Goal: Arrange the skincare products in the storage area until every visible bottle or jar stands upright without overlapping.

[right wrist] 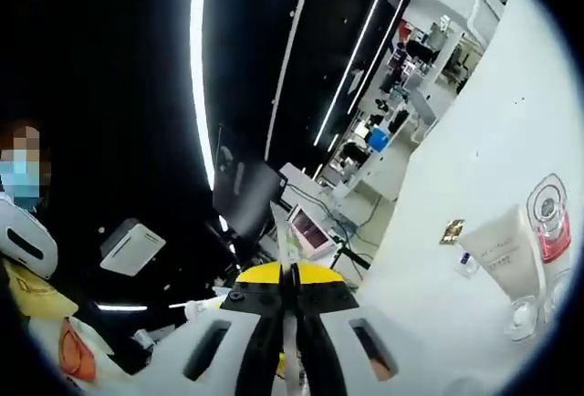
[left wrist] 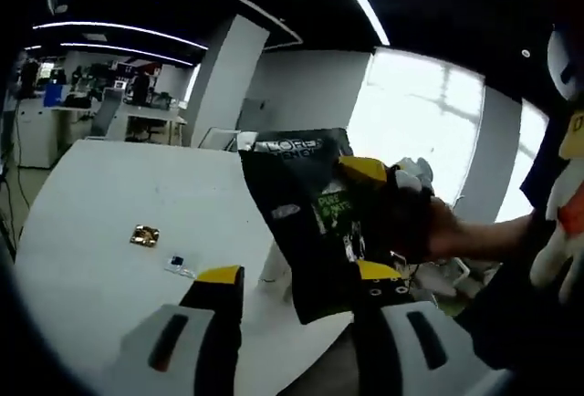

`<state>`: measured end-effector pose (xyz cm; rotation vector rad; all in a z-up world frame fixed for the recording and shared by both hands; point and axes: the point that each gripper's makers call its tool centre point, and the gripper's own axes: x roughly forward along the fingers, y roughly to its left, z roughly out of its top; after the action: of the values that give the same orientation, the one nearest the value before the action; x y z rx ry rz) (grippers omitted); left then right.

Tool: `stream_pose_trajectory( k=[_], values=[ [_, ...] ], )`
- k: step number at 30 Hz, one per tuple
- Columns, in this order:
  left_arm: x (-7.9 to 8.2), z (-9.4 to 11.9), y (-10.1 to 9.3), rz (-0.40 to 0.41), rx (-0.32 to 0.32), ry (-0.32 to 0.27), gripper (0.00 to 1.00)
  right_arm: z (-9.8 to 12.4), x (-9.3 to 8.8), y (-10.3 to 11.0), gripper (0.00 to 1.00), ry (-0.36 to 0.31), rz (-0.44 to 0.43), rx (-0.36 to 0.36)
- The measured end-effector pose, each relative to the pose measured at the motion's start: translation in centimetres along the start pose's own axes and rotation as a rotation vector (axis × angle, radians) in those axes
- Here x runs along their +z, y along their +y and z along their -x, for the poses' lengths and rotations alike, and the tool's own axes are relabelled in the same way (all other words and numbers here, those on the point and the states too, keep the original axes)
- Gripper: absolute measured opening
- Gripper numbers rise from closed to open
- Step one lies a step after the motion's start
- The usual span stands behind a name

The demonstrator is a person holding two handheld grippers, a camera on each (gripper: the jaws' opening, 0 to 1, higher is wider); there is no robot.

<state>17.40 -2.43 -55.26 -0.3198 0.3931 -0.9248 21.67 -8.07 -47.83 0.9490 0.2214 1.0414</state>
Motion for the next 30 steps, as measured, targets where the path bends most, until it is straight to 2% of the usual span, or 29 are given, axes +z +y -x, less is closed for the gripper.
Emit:
stream_pose_trajectory(
  k=[2, 6, 7, 9, 10, 11, 13, 15, 18, 24, 25, 26, 29, 30],
  values=[
    [0.6, -0.2, -0.9, 0.078, -0.089, -0.027, 0.42, -0.2, -0.1, 0.6, 0.02, 0.006, -0.006, 0.018],
    [2.6, 0.0, -2.9, 0.317, -0.291, -0.125, 0.38, -0.6, 0.2, 2.7, 0.02, -0.03, -0.118, 0.114],
    [2.7, 0.1, -3.1, 0.347, -0.316, -0.122, 0.36, -0.6, 0.3, 2.9, 0.02, -0.036, -0.139, 0.134],
    [2.9, 0.4, -4.3, 0.331, -0.389, -0.11, 0.28, -0.6, 0.3, 3.0, 0.03, -0.031, -0.132, 0.132],
    [2.9, 0.4, -4.9, 0.272, -0.395, -0.102, 0.23, -0.6, 0.2, 3.1, 0.03, -0.026, -0.127, 0.128],
    [2.8, 0.4, -5.4, 0.28, -0.402, -0.084, 0.22, -0.4, 0.5, 2.6, 0.03, -0.038, -0.115, 0.112],
    [2.9, 0.0, -5.5, 0.254, -0.375, -0.083, 0.22, -0.2, 0.6, 2.6, 0.03, -0.032, -0.127, 0.117],
    [2.9, -0.3, -5.5, 0.244, -0.355, -0.069, 0.21, 0.0, 0.6, 1.6, 0.03, -0.026, -0.082, 0.063],
    [3.0, -0.4, -5.5, 0.242, -0.334, -0.071, 0.2, 0.2, 0.6, 0.8, 0.04, -0.026, -0.07, 0.017],
    [3.6, 0.0, -6.4, 0.257, -0.36, -0.091, 0.16, 0.6, 0.7, 1.0, 0.04, -0.034, -0.088, 0.029],
    [3.8, 0.2, -6.6, 0.259, -0.368, -0.093, 0.12, 0.7, 0.9, 1.0, 0.04, -0.036, -0.09, 0.03],
    [4.0, 0.4, -6.7, 0.256, -0.374, -0.103, 0.02, 0.9, 1.3, 0.8, 0.04, -0.049, -0.091, 0.017],
    [4.3, -0.2, -7.6, 0.274, -0.373, -0.102, 0.0, 0.9, 1.5, 1.3, 0.03, -0.046, -0.081, 0.032],
    [4.3, -0.1, -7.6, 0.271, -0.37, -0.109, 0.0, 0.9, 1.8, 1.8, 0.03, -0.066, -0.089, 0.054]
  ],
)
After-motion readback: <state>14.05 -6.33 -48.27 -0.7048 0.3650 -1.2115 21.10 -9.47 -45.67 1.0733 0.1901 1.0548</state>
